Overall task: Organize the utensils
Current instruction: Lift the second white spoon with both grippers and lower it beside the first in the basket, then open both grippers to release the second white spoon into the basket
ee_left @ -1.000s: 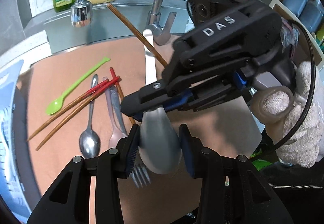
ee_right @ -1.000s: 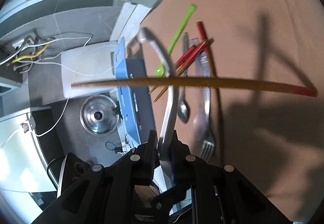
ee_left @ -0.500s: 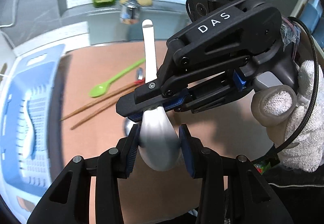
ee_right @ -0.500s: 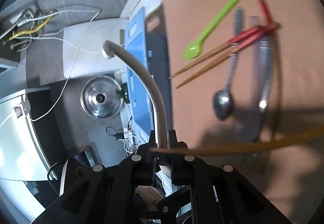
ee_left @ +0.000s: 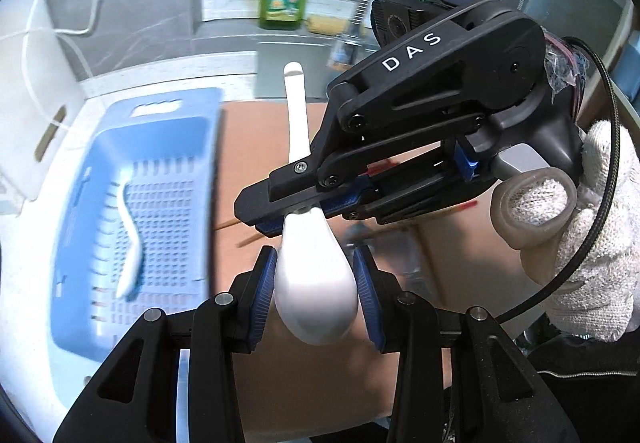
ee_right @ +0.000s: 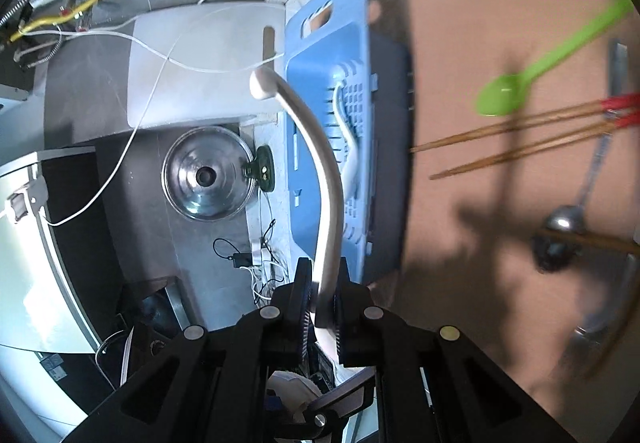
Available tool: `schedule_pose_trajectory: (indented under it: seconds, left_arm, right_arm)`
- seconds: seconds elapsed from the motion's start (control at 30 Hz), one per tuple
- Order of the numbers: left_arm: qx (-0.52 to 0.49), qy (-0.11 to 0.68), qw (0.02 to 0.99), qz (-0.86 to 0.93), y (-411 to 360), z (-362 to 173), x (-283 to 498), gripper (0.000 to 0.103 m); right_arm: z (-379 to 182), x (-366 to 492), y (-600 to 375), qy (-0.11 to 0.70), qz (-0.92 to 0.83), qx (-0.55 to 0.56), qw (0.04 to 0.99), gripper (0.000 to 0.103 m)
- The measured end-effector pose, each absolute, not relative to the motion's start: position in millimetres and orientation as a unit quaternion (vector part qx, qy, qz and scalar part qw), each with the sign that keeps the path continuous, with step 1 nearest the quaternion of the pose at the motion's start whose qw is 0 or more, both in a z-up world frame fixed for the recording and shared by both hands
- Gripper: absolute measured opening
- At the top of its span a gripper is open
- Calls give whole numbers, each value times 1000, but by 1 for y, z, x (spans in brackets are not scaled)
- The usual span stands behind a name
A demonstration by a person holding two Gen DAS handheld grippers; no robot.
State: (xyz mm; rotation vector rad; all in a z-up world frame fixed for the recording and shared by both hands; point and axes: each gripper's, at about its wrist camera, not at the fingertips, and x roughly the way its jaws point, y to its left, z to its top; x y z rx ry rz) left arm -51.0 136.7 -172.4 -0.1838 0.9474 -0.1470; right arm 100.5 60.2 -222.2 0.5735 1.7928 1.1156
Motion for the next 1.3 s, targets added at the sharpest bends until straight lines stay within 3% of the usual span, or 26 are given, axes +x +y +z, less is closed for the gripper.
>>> schedule_pose_trajectory:
  seconds: [0.57, 1.3]
  left_arm:
    - [-138, 480, 866, 2, 259, -212, -39, 38]
    - [-142, 540, 830, 26, 283, -252, -8, 38]
  right_arm:
    - [-245, 91, 205, 754, 444, 166, 455, 10]
    - [-297, 88, 264, 781, 385, 105, 480, 12]
